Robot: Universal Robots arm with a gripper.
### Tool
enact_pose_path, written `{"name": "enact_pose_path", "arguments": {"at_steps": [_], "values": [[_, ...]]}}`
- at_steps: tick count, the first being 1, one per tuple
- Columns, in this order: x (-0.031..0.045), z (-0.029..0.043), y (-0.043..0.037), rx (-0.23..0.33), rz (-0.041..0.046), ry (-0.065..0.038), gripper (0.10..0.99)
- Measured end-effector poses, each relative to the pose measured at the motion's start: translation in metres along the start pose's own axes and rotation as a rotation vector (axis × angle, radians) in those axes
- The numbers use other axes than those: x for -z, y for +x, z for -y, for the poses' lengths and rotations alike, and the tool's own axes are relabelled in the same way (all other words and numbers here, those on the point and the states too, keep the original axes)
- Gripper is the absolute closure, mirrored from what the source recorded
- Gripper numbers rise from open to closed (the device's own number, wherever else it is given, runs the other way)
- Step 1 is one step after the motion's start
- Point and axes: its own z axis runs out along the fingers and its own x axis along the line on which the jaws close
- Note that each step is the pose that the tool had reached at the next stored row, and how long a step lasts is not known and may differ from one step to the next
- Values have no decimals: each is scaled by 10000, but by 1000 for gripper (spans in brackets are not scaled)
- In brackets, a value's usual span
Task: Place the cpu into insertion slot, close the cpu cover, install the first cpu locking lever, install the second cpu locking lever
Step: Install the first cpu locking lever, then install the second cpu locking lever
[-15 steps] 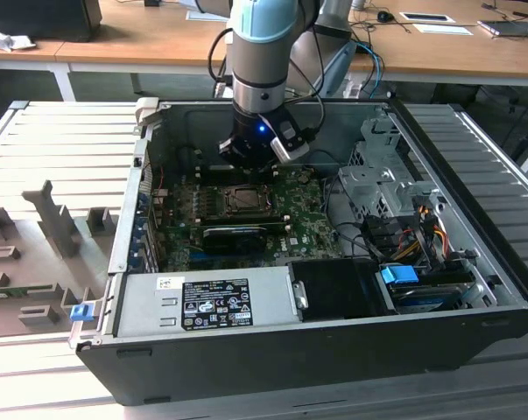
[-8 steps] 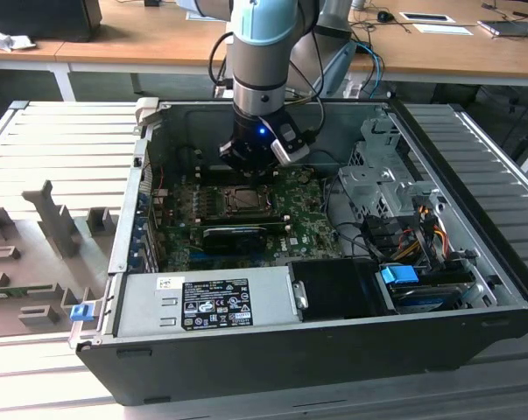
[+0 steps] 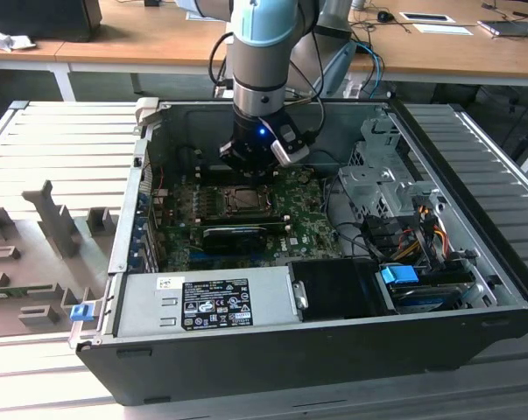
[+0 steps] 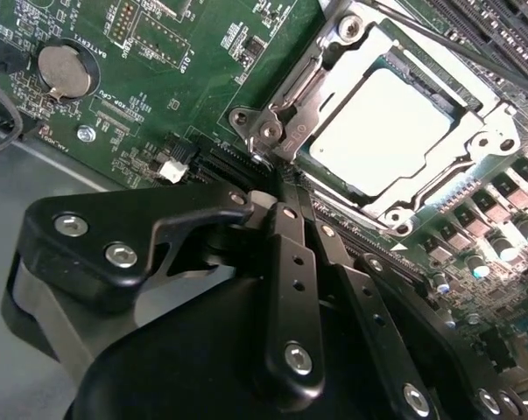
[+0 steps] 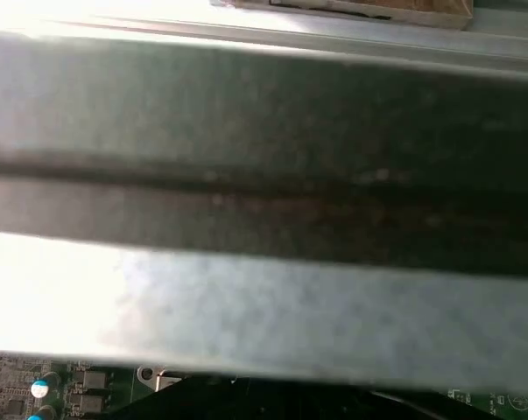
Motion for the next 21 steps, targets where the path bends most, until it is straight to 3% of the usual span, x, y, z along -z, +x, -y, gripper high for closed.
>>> {"name": "enact_pose_path", "arguments": {"at_steps": [5, 21], "values": [[144, -16, -4, 0, -3, 3, 980], [153, 54, 2, 0, -5, 5, 980]]}}
